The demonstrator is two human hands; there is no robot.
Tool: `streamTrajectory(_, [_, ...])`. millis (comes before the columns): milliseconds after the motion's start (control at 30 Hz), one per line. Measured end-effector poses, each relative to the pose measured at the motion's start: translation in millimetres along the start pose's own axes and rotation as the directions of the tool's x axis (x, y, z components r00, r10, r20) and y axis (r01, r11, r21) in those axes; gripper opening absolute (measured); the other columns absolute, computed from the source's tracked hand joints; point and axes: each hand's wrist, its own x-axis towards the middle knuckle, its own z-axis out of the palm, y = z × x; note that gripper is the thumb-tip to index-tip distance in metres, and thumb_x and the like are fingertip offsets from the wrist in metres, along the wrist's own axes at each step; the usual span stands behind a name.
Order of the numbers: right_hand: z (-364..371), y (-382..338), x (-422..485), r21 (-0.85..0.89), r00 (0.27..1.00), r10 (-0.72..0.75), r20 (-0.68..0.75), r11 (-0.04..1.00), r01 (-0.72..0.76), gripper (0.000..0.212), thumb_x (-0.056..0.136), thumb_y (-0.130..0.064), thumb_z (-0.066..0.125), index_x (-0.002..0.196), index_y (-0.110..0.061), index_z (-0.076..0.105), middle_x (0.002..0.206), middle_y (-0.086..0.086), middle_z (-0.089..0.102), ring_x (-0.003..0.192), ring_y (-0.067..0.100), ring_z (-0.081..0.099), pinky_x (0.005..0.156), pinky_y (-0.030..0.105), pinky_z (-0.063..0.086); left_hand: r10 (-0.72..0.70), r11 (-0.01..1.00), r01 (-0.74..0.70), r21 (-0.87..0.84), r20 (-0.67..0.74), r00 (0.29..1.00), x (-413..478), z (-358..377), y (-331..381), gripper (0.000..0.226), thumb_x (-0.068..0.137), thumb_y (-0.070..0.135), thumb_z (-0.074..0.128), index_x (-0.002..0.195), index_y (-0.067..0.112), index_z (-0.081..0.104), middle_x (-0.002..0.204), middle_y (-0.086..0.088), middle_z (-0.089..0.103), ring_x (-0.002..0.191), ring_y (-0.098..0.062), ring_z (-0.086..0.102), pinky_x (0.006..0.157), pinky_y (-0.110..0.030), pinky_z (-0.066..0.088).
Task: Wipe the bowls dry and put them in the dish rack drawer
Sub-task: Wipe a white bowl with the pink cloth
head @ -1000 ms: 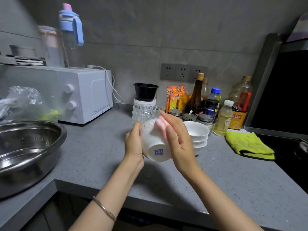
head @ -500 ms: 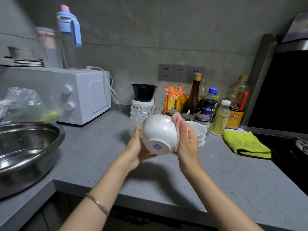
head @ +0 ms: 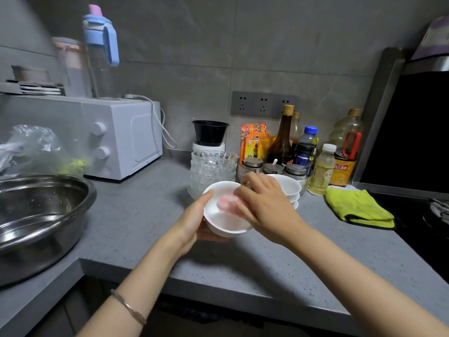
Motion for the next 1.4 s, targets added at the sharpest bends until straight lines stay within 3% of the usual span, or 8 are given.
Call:
streamTrajectory(267, [-18,5,-9,0.003,0.906,-0.272,0.323,0.958,0.286,0.063,0.090,-0.063,0.036,0.136,-0.023,0.051,0.140,-0.001,0.050,0.137,0.025,0.033,0.117,0.036,0.007,0.316,0.949,-0.310,0.061,-0.196,0.928,-4,9,2,0.024,0.100,0.025,0.037,0.108,0.019,0.059,0.102,-0.006,0.064,0.086,-0.014,0.060,0.070,-0.023,0.051])
streamTrajectory(467, [-6,-27,-21,-0.137,0.919,-0.233,0.318,0.948,0.288,0.057,0.070,-0.036,0.068,0.120,-0.010,0.060,0.110,0.007,0.067,0.098,0.029,0.064,0.086,0.037,0.050,0.474,0.872,-0.487,0.046,-0.328,0.817,0,24,-6,0.021,0.100,0.012,0.037,0.107,0.020,0.055,0.097,-0.001,0.059,0.089,-0.014,0.055,0.075,-0.019,0.046])
streamTrajectory(633, [-6,-51,-21,0.331,0.977,-0.092,0.195,0.943,0.023,0.052,0.071,-0.006,0.051,0.123,-0.009,0.055,0.090,0.002,0.066,0.079,0.026,0.058,0.064,0.036,0.047,0.508,0.841,-0.541,0.008,-0.357,0.784,0,30,-14,0.026,0.099,0.009,0.037,0.100,0.027,0.056,0.095,0.008,0.060,0.090,-0.010,0.055,0.086,-0.026,0.044])
streamTrajectory(833, [-6,13,-20,-0.275,0.881,-0.408,0.241,0.841,0.465,0.042,0.085,-0.031,0.044,0.114,-0.015,0.070,0.118,0.003,0.068,0.116,0.024,0.060,0.108,0.037,0.034,0.432,0.900,-0.427,0.084,-0.053,0.901,1,4,-4,0.024,0.099,0.010,0.038,0.113,0.016,0.056,0.097,0.003,0.064,0.084,-0.005,0.060,0.068,-0.009,0.048])
streamTrajectory(933, [-4,11,-14,-0.389,0.876,-0.421,0.233,0.786,0.481,0.041,0.070,-0.038,0.073,0.103,-0.014,0.075,0.106,0.004,0.072,0.101,0.023,0.068,0.094,0.035,0.049,0.399,0.909,-0.398,0.126,0.016,0.917,-3,2,2,0.029,0.095,0.007,0.043,0.113,0.026,0.055,0.095,0.008,0.063,0.082,-0.003,0.059,0.061,-0.009,0.046])
streamTrajectory(1000, [4,-6,-14,-0.345,0.914,-0.359,0.188,0.848,0.404,0.033,0.076,-0.033,0.057,0.097,-0.017,0.076,0.092,0.002,0.074,0.081,0.021,0.071,0.076,0.031,0.055,0.417,0.903,-0.412,0.123,-0.022,0.909,-3,5,-1,0.038,0.086,0.001,0.051,0.112,0.029,0.053,0.096,0.007,0.062,0.083,-0.005,0.057,0.058,-0.008,0.047])
streamTrajectory(1167, [16,-38,-16,0.014,0.985,-0.132,0.112,0.991,0.131,0.023,0.065,-0.015,0.067,0.088,-0.019,0.067,0.071,-0.006,0.065,0.052,0.022,0.061,0.038,0.021,0.033,0.481,0.877,-0.480,0.035,-0.113,0.870,-2,15,-14,0.038,0.087,-0.001,0.044,0.105,0.030,0.055,0.096,0.005,0.062,0.089,-0.010,0.057,0.070,-0.014,0.047])
streamTrajectory(1400, [2,8,-12,-0.191,0.856,-0.457,0.241,0.843,0.503,0.041,0.065,-0.038,0.082,0.100,-0.017,0.076,0.108,-0.001,0.072,0.103,0.020,0.067,0.093,0.035,0.050,0.432,0.886,-0.428,0.179,0.016,0.902,-4,-6,5,0.031,0.087,0.000,0.047,0.103,0.022,0.061,0.087,0.008,0.064,0.080,-0.007,0.058,0.064,-0.011,0.046])
